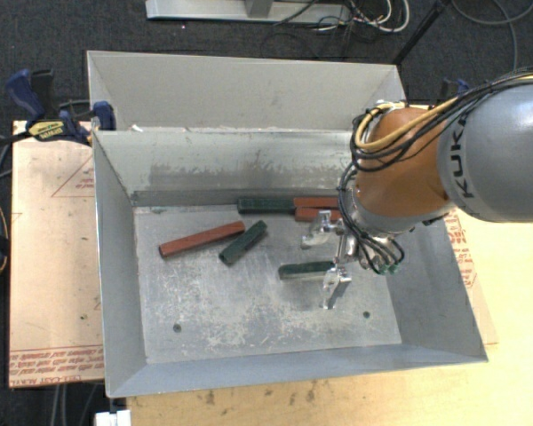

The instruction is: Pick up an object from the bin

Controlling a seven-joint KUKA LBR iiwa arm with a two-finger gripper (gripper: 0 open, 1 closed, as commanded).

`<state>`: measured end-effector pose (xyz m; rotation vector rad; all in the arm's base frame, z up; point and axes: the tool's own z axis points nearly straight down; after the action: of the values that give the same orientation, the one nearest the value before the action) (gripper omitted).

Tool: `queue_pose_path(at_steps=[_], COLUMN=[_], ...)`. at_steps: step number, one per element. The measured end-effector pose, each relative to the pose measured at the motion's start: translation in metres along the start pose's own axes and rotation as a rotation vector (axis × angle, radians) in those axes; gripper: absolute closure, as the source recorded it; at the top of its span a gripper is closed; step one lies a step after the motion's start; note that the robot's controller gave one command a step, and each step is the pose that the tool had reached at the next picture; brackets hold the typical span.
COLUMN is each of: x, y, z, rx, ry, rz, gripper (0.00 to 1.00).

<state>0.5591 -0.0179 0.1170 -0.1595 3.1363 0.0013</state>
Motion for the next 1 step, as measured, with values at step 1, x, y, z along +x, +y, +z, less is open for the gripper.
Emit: queue_pose_path(at_steps=[1], x=[0.0002], y=[0.0029], z=[0.0182], rx=[-0.001], ry=[0.004], rz=[-0.016], gripper=[0.0])
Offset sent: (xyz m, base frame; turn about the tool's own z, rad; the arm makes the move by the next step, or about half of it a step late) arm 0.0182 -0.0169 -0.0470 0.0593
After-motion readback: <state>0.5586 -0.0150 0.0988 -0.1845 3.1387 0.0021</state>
